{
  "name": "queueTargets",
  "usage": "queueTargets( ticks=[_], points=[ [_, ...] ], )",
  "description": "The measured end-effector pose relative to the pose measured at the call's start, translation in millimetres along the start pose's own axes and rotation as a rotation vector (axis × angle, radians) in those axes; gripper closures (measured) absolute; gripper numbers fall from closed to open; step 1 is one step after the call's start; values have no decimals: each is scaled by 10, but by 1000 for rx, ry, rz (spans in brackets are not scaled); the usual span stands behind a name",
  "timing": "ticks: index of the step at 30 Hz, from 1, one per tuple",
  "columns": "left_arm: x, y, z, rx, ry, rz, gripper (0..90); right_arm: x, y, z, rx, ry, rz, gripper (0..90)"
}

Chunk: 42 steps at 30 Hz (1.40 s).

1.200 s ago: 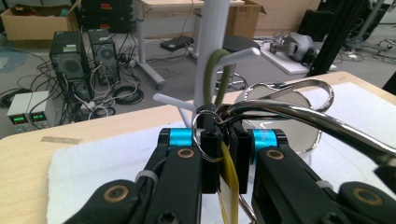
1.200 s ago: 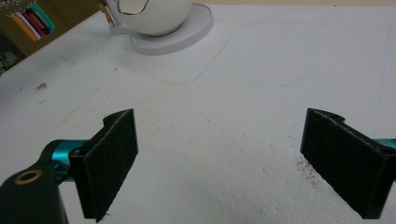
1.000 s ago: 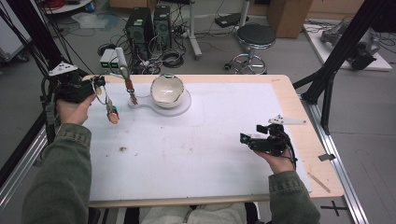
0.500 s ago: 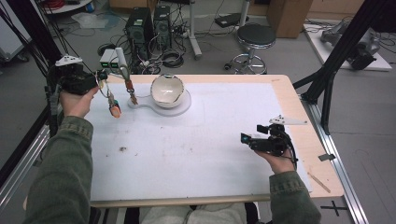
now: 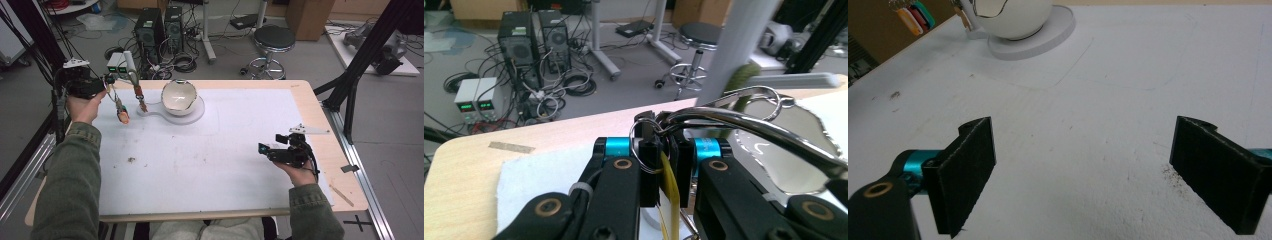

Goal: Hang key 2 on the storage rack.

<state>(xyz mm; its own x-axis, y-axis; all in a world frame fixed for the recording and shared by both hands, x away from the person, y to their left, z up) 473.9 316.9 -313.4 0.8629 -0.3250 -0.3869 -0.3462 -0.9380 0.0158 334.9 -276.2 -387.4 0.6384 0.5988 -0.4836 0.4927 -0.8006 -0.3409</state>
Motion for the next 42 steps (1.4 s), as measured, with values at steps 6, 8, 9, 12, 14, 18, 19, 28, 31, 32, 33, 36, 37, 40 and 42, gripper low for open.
queueTargets(
  ticks=[6, 8, 9, 12, 14, 18, 19, 28, 31, 32, 33, 36, 37, 40, 42],
  points=[
    [91, -41, -23, -6, -11, -13, 861, -5, 14, 11, 3, -3, 2, 102],
    [123, -52, -10, -13, -16, -25, 861, -12, 21, 11, 3, 1, 3, 102],
    [141, -60, -3, -14, -22, -30, 861, -19, 20, 12, 6, 0, 4, 102],
    [187, -84, 13, -28, -37, -44, 861, -28, 30, 15, 4, 8, 7, 102],
    [215, -82, 1, -28, -41, -55, 860, -31, 27, 20, 10, 4, 3, 102],
    [244, -70, -47, -33, -37, -61, 860, -27, 29, 23, 8, 1, 2, 102],
    [253, -65, -59, -28, -43, -72, 861, -24, 29, 24, 9, 2, 2, 102],
    [317, -6, -133, -4, -66, -94, 860, -15, 35, 37, 7, -6, -1, 102],
    [345, 24, -138, 8, -74, -97, 860, -16, 39, 37, 13, -5, 0, 102],
    [356, 40, -142, 16, -72, -97, 860, -16, 40, 38, 14, -4, 0, 102],
    [361, 48, -145, 16, -70, -90, 860, -17, 41, 39, 17, -5, 4, 102],
    [367, 67, -147, 34, -75, -82, 860, -8, 43, 44, 15, -8, 0, 102],
    [367, 76, -149, 33, -70, -88, 859, -4, 46, 45, 13, -10, 1, 102],
    [365, 82, -152, 40, -68, -81, 859, 1, 44, 49, 18, -15, 1, 102],
    [360, 84, -151, 49, -71, -73, 858, 5, 45, 50, 19, -17, 1, 102]
  ],
)
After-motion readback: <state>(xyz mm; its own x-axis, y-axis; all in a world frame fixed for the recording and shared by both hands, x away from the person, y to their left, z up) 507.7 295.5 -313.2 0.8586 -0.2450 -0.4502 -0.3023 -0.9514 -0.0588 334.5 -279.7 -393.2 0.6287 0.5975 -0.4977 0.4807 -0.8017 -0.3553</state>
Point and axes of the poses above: each handheld gripper's, and its own axes: x roughly forward along the jaws, z roughly out of its underside, y roughly to its right, the point moved 1 cm from there along x, roughly forward along the jaws, and after that the axes turned 6 degrees about x, right-handed, at the moved point
